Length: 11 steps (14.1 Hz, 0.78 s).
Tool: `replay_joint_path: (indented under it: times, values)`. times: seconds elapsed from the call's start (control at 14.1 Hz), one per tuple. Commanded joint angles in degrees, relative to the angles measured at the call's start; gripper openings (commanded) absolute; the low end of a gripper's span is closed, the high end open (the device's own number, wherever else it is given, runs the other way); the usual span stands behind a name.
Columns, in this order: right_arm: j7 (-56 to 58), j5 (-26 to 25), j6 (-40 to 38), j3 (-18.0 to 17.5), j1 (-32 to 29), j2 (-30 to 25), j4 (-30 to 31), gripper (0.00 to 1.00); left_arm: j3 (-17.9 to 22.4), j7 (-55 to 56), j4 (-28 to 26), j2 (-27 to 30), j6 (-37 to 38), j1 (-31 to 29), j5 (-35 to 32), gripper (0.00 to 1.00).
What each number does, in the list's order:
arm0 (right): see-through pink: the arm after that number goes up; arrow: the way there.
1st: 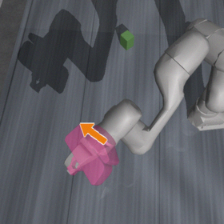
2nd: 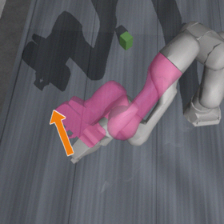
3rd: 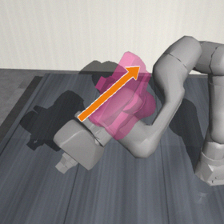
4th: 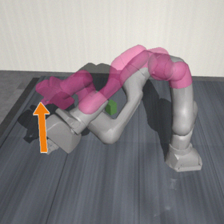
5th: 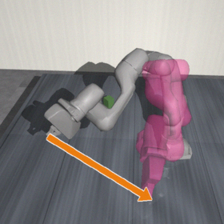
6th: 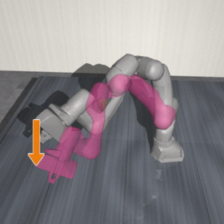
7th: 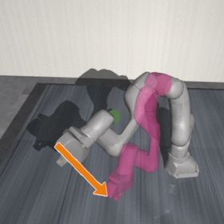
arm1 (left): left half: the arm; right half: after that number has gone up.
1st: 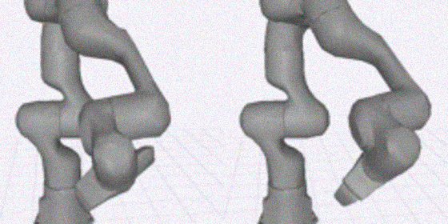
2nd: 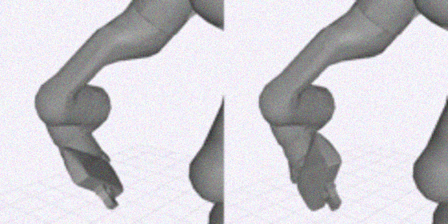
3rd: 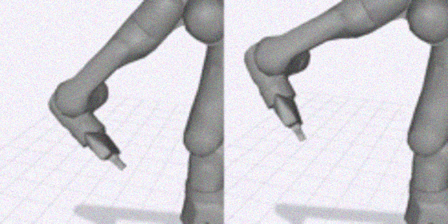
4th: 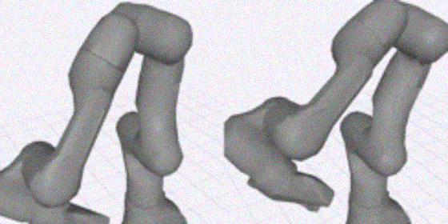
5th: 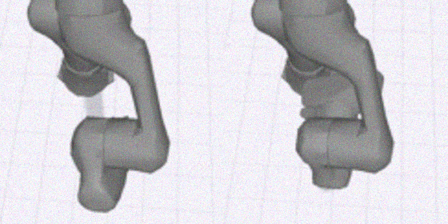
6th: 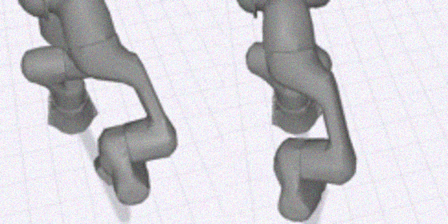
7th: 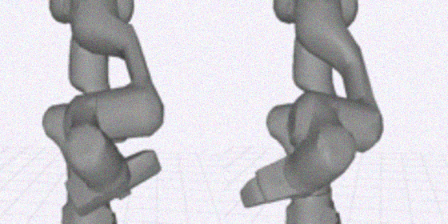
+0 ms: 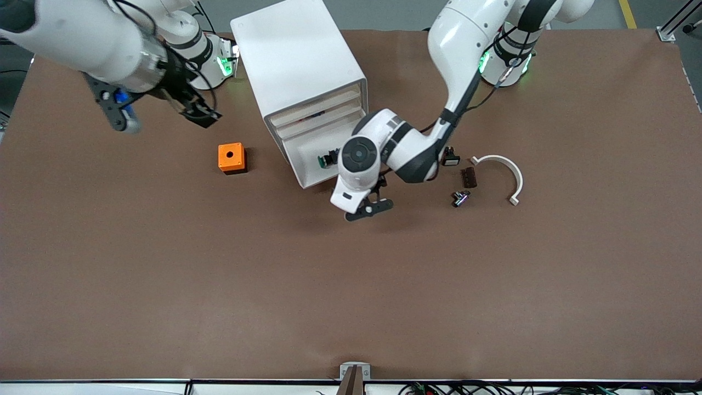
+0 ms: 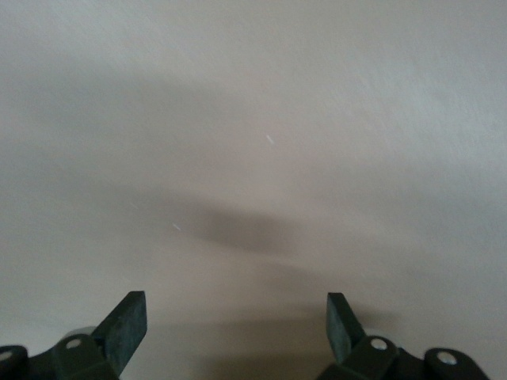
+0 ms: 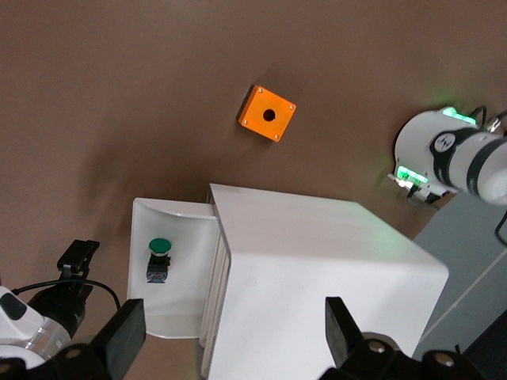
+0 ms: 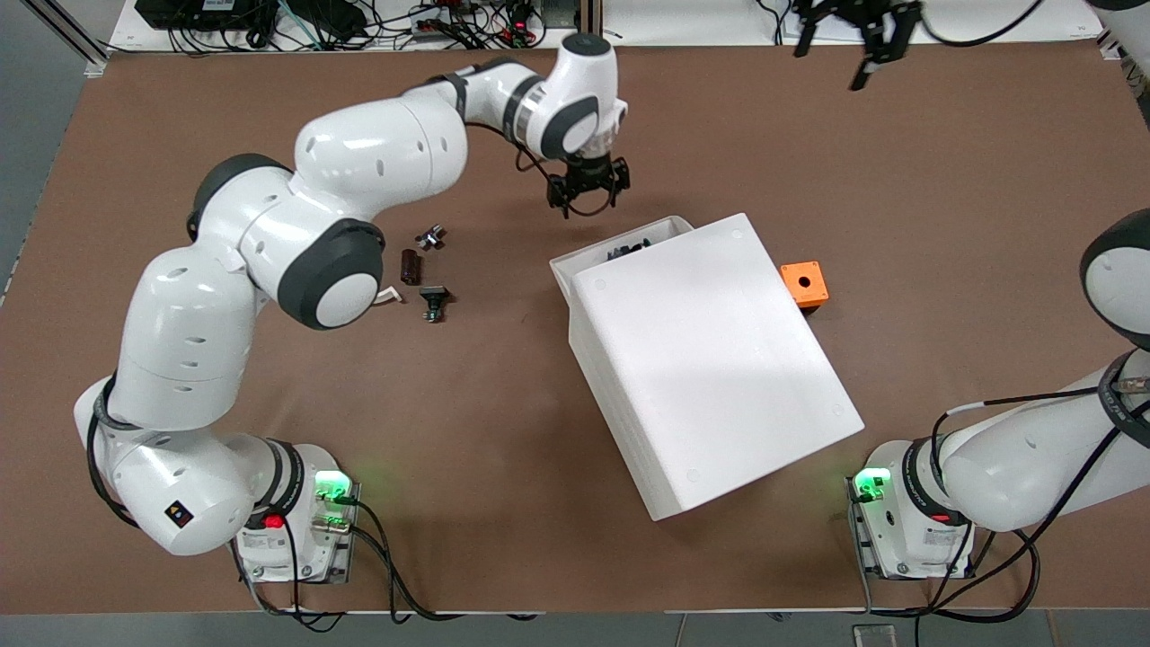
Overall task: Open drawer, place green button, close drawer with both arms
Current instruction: 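Push the drawer inward with the left gripper while the right gripper withdraws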
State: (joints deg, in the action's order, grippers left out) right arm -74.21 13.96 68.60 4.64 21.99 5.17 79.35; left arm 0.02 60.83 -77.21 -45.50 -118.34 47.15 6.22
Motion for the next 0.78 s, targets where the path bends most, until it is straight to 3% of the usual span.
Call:
replay_joint_path:
  times: [0.0, 0.28, 0.42, 0.71]
  values:
    - [17.99, -2.09, 0.75, -1.03, -7.72, -6.12, 7.65, 1.00, 0.33, 2.01, -1.80, 0.41, -3.29, 2.15, -1.12, 1.00]
    - [41.98, -3.75, 0.66, -1.03, -20.03, -7.01, 8.72, 1.00, -1.68, 2.71, -4.08, 0.94, -5.49, 2.78, 0.02, 1.00]
    - [51.15, -8.41, 2.32, -1.03, -21.72, -6.84, 8.63, 1.00, -3.18, 2.89, -4.44, 1.03, -5.76, 2.78, 0.37, 1.00]
    - [55.04, -12.03, 5.93, -1.12, -21.73, -6.75, 8.54, 1.00, -8.27, 2.81, -4.62, 1.03, -5.93, 2.69, 4.59, 1.00]
